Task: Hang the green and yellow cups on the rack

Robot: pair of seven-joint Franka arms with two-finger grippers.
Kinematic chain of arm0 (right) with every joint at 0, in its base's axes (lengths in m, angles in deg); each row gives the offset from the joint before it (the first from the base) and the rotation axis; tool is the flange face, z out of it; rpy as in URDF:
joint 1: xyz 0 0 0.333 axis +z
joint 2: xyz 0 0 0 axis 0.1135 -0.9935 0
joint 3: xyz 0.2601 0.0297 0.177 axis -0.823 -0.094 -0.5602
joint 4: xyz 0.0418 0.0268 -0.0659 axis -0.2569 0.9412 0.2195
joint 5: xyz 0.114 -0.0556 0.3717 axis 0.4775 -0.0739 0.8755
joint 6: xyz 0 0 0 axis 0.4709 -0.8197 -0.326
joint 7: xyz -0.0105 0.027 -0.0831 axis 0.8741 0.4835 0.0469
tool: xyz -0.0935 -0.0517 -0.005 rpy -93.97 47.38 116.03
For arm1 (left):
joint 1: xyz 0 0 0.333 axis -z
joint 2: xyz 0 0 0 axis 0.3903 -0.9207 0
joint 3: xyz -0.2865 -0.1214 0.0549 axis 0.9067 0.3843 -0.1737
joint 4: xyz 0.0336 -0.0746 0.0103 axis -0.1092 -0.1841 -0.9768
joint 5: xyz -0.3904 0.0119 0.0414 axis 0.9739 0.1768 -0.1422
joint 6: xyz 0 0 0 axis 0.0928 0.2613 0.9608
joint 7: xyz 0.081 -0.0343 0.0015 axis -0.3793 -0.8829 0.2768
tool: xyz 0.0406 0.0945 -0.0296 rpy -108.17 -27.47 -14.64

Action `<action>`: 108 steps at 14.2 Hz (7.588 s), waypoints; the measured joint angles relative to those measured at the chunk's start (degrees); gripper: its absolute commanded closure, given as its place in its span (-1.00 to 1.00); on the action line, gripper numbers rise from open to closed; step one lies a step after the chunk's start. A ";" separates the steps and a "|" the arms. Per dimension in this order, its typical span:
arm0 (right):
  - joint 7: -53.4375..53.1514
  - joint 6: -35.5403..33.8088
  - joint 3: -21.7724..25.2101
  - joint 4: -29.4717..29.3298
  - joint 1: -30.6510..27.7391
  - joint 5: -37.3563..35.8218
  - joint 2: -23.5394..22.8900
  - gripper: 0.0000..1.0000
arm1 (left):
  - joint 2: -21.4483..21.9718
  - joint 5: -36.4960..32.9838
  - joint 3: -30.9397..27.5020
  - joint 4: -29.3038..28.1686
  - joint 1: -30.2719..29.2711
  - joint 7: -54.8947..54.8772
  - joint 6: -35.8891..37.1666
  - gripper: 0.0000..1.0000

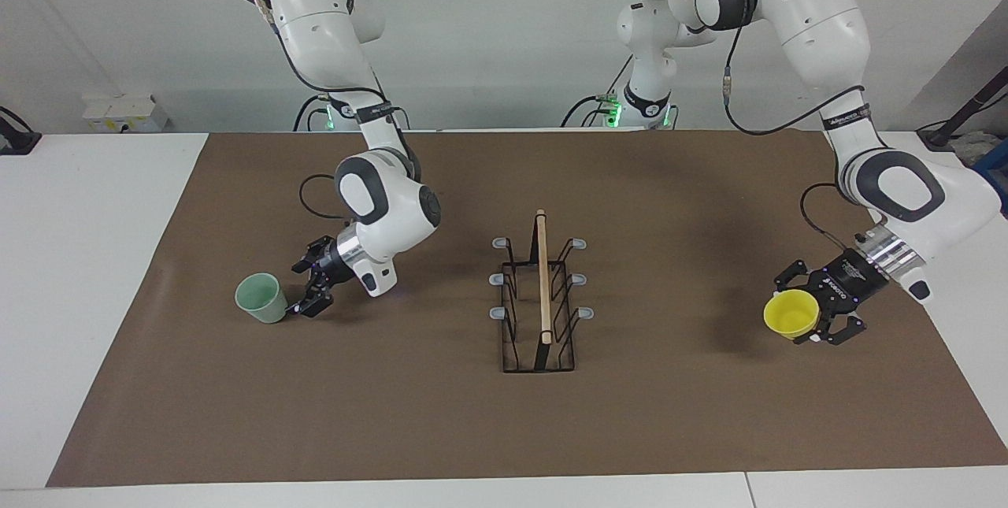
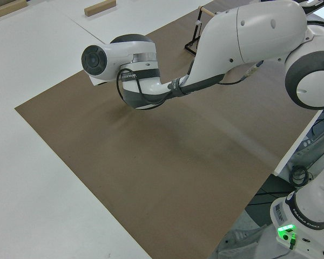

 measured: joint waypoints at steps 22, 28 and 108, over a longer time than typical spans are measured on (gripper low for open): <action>-2.23 10.09 0.09 9.42 -8.67 -22.75 1.30 -0.94 | 14.01 -71.57 0.14 -5.54 40.14 15.64 -3.36 1.00; -2.24 10.73 0.07 9.67 -9.05 -23.16 1.32 1.00 | 18.97 -86.74 0.18 -16.64 45.97 29.61 -9.71 1.00; 95.16 48.09 -1.91 10.84 9.67 212.79 21.60 1.00 | 32.38 -55.48 15.96 -1.45 3.07 -63.87 23.72 -1.00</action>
